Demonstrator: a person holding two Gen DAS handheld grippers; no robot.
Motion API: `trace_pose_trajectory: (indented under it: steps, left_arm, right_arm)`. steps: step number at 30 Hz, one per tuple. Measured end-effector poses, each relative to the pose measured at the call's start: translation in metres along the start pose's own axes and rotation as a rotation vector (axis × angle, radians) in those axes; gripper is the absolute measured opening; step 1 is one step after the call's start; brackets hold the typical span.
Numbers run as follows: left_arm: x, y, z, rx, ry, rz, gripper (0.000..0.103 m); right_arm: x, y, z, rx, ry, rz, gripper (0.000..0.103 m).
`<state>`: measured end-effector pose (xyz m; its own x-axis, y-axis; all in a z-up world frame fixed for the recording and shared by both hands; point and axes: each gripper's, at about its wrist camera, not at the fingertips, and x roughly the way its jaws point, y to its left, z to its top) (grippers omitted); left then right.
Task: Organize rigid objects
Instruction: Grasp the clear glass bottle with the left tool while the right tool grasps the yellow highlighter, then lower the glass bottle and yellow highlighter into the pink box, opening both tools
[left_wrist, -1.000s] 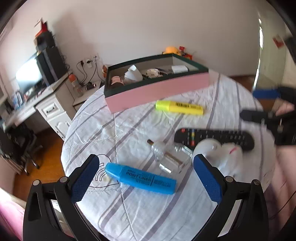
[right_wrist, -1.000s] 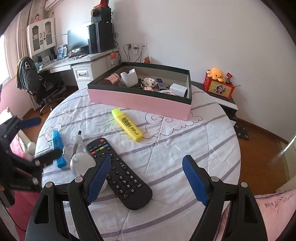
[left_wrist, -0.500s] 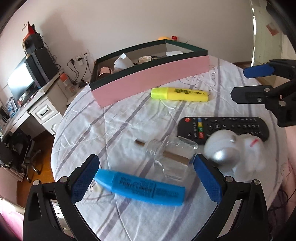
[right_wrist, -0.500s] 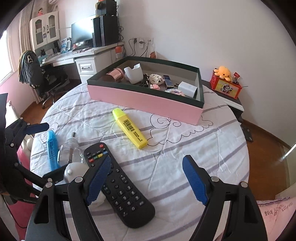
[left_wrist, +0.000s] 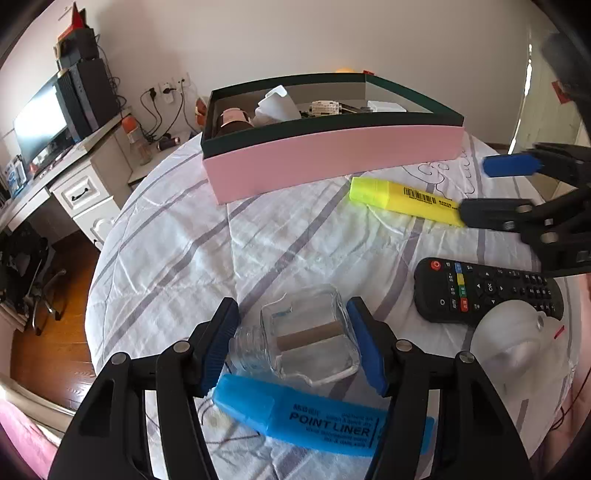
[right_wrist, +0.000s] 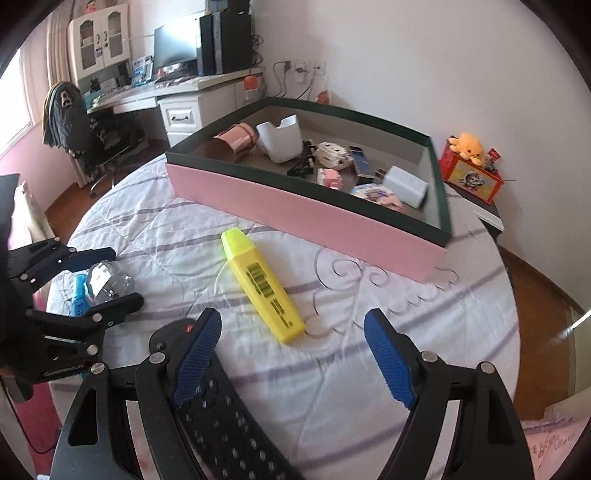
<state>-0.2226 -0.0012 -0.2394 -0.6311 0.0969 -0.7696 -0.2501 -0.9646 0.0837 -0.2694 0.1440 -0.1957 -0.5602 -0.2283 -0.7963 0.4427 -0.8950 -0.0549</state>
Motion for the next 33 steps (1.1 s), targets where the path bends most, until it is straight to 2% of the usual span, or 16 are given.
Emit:
trace_pose_trajectory:
  steps: [6, 8, 10, 12, 13, 17, 22, 33]
  left_arm:
    - [0.005, 0.006, 0.01, -0.022, -0.006, -0.001, 0.062]
    - [0.007, 0.008, 0.013, -0.029, -0.008, -0.003, 0.062]
    - [0.009, 0.009, 0.015, -0.032, -0.009, -0.006, 0.062]
    - [0.011, 0.011, 0.017, -0.034, -0.007, -0.01, 0.062]
    - [0.012, 0.011, 0.017, -0.035, -0.01, -0.013, 0.062]
    - [0.012, 0.011, 0.02, -0.037, -0.013, -0.023, 0.062]
    - [0.004, 0.01, 0.022, -0.037, -0.036, -0.03, 0.061]
    - [-0.026, 0.003, 0.031, -0.021, -0.1, -0.036, 0.06]
  right_arm:
    - [0.034, 0.009, 0.015, -0.058, 0.048, 0.019, 0.08]
    - [0.045, 0.011, 0.017, -0.069, 0.07, 0.014, 0.076]
    - [0.051, 0.012, 0.019, -0.075, 0.08, 0.03, 0.062]
    - [0.054, 0.012, 0.019, -0.073, 0.086, 0.048, 0.053]
    - [0.055, 0.013, 0.019, -0.076, 0.087, 0.058, 0.045]
    - [0.052, 0.02, 0.019, -0.12, 0.089, 0.084, 0.027]
    - [0.044, 0.019, 0.014, -0.105, 0.064, 0.097, 0.026]
    - [-0.003, 0.005, 0.012, -0.018, -0.034, 0.108, 0.026]
